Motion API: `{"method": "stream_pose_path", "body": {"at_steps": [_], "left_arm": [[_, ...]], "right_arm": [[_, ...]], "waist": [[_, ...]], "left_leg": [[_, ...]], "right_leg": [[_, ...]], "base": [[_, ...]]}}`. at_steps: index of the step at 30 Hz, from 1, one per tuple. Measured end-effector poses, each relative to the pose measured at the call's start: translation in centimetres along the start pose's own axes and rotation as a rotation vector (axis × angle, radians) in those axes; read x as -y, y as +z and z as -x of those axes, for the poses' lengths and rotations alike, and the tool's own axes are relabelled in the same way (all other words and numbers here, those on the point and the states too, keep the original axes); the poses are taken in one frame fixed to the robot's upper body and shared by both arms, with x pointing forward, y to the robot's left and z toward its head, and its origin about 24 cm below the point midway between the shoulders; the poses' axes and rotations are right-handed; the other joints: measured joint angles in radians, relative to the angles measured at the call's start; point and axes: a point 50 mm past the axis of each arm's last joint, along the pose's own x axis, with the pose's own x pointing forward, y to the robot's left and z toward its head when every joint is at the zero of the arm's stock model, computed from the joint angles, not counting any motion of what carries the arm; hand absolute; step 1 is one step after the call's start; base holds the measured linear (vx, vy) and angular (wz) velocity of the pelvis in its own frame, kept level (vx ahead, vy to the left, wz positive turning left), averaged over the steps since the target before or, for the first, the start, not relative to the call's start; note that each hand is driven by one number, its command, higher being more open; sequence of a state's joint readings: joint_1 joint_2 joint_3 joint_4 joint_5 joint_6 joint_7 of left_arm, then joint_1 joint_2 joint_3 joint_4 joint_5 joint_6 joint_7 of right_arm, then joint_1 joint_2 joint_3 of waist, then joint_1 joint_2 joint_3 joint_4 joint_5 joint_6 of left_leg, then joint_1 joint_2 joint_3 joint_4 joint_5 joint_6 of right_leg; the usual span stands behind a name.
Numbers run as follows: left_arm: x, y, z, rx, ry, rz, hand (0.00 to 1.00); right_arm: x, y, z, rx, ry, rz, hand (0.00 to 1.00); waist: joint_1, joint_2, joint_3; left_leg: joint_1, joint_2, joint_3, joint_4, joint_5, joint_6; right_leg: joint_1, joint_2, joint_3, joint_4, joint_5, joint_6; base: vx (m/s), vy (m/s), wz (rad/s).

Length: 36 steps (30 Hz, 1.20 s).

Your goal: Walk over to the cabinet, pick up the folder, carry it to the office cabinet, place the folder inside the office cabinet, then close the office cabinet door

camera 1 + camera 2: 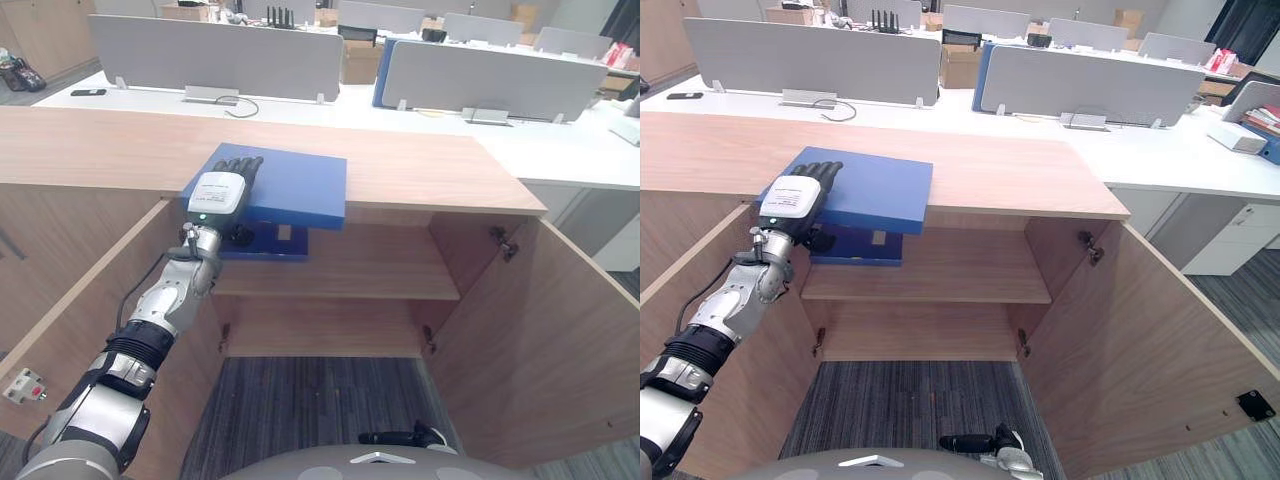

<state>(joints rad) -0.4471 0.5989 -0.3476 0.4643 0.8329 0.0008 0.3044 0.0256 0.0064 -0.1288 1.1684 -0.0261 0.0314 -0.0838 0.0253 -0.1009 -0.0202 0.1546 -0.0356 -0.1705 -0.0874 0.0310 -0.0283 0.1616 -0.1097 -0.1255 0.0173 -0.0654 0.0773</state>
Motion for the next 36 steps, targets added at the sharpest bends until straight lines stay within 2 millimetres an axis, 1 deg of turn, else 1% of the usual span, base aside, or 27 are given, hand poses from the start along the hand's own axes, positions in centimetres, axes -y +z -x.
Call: {"method": "stream_pose_path", "body": {"at_steps": [4,6,13,19,24,26,27,29,31,33,34,35,36], "left_arm": [[-0.1,-0.3,-0.5,-0.012,-0.003,-0.011,0.00],[-0.3,-0.3,-0.6,-0.014,0.027,-0.012,0.00],[-2.8,0.0,-2.2,-0.010,0.170,-0.012,0.00],[-2.9,-0.5,-2.3,-0.028,0.178,-0.018,0.00],[-3.1,-0.8,-2.7,-0.045,0.177,-0.024,0.00],[-3.1,-0.3,-2.7,-0.067,0.202,0.021,0.00],[-3.1,-0.1,-2.5,-0.078,0.218,0.048,0.00],[-3.2,0.9,-1.4,-0.101,0.274,0.142,0.00],[-3.0,2.7,0.7,-0.095,0.336,0.263,0.00],[-3.0,4.3,2.1,-0.066,0.366,0.354,0.00],[-3.3,5.6,3.2,-0.048,0.391,0.452,0.00],[-3.6,6.3,4.2,-0.039,0.408,0.535,0.00],[-3.6,7.3,5.5,-0.033,0.412,0.676,0.00]], "right_arm": [[0.0,0.0,0.0,0.000,-0.007,-0.001,1.00],[0.0,0.0,0.0,0.000,-0.008,-0.001,1.00],[0.0,0.0,0.0,-0.001,-0.011,0.001,1.00],[-0.1,0.4,-0.1,0.008,-0.009,0.002,1.00],[-0.1,0.5,-0.1,0.014,-0.009,0.002,1.00],[-0.1,0.7,-0.1,0.020,-0.009,0.004,1.00],[-0.1,0.8,-0.1,0.022,-0.009,0.004,1.00],[-0.1,0.8,-0.1,0.025,-0.009,0.004,1.00],[-0.1,0.8,-0.1,0.022,-0.012,0.004,1.00],[0.0,0.5,-0.1,0.008,-0.019,0.005,1.00],[0.1,0.1,-0.1,-0.011,-0.025,0.006,1.00],[0.1,0.0,-0.1,-0.021,-0.025,0.004,1.00],[0.1,-0.2,-0.1,-0.027,-0.030,0.004,1.00]], "waist": [[-0.002,-0.001,0.000],[-0.003,-0.001,0.000],[-0.007,-0.005,0.003],[-0.026,-0.005,0.004],[-0.029,-0.005,0.004],[-0.028,-0.008,0.016],[-0.028,-0.008,0.020],[-0.028,-0.010,0.024],[-0.023,-0.017,0.032],[-0.013,-0.020,0.034],[-0.002,-0.021,0.035],[0.001,-0.020,0.035],[0.001,-0.019,0.035]], "left_leg": [[0.001,-0.004,0.004,0.000,0.000,0.000],[0.003,-0.005,0.009,0.000,-0.001,0.002],[0.013,-0.010,0.023,-0.001,-0.004,0.006],[0.014,-0.015,0.025,-0.001,-0.005,0.007],[0.016,-0.021,0.028,-0.001,-0.006,0.010],[0.025,-0.023,0.027,-0.001,-0.008,0.013],[0.026,-0.023,0.027,-0.001,-0.009,0.014],[0.026,-0.024,0.027,-0.001,-0.011,0.018],[0.028,-0.026,0.021,0.002,-0.013,0.021],[0.029,-0.030,0.016,0.002,-0.013,0.022],[0.028,-0.027,0.010,0.003,-0.014,0.022],[0.027,-0.027,0.006,0.003,-0.016,0.023],[0.029,-0.027,0.001,0.003,-0.019,0.025]], "right_leg": [[-0.001,-0.003,0.004,0.000,0.000,0.000],[-0.001,-0.005,0.009,0.000,0.000,0.001],[0.003,-0.009,0.021,-0.001,0.001,0.001],[0.004,-0.010,0.022,-0.003,0.001,0.001],[0.005,-0.010,0.024,-0.004,0.001,0.001],[0.015,-0.011,0.024,-0.006,0.000,0.000],[0.017,-0.012,0.024,-0.006,0.000,0.000],[0.018,-0.013,0.024,-0.009,0.000,0.000],[0.027,-0.016,0.019,-0.013,0.000,0.000],[0.033,-0.018,0.016,-0.015,0.000,0.000],[0.033,-0.020,0.019,-0.012,0.001,0.000],[0.032,-0.023,0.019,-0.006,0.000,0.000],[0.032,-0.025,0.018,0.000,0.000,0.000]], "base": [[0.00,0.000,0.00],[0.00,0.004,-0.06],[0.00,0.006,-0.06],[0.00,0.000,0.00],[0.00,0.000,0.00],[0.00,0.000,0.00],[0.00,0.000,0.00],[0.00,0.000,0.00],[0.05,0.002,0.07],[0.06,0.003,0.07],[0.05,0.012,0.04],[0.04,0.020,0.07],[0.02,0.022,0.07]]}}
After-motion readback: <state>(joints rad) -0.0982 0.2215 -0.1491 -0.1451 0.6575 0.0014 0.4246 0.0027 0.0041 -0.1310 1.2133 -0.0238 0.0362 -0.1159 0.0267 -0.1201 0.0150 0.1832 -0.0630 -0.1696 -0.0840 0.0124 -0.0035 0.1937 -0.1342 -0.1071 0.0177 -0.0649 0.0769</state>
